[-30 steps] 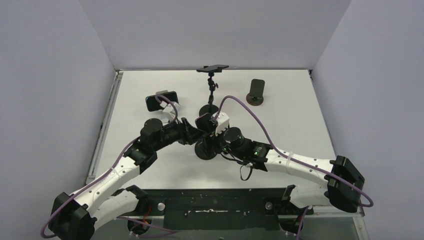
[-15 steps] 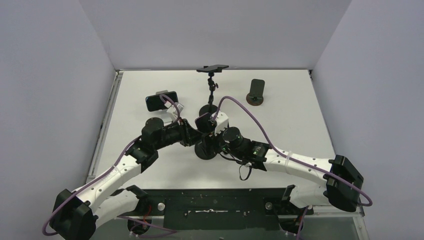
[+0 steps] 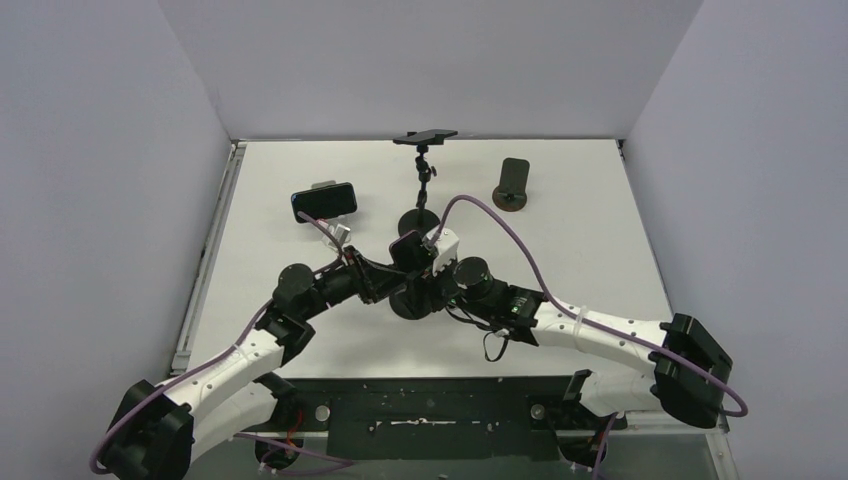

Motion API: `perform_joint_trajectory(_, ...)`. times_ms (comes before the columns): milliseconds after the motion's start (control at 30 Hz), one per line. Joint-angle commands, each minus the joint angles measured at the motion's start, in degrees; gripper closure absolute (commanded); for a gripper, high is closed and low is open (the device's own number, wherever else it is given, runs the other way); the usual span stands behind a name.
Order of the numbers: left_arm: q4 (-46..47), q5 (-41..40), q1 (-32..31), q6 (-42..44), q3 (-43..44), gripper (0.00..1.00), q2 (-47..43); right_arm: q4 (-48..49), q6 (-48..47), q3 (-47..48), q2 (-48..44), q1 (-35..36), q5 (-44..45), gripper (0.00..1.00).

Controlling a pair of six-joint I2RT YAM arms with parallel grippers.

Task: Remove the phone from the phone stand

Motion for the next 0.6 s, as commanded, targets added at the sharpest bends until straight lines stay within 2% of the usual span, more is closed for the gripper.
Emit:
perform_joint_trajectory(0, 8.81, 3.44, 0.89, -4.92, -3.11, 1.00, -0.26, 1.39, 4.72, -2.47, -2.22, -3.95, -0.97, 1.00)
perform_joint_trajectory(567, 12.56, 3.84, 2.21, -7.37, -4.48, 1.00, 3.11, 10.82, 5.72, -6.07, -4.24, -5.66, -15.54, 1.00)
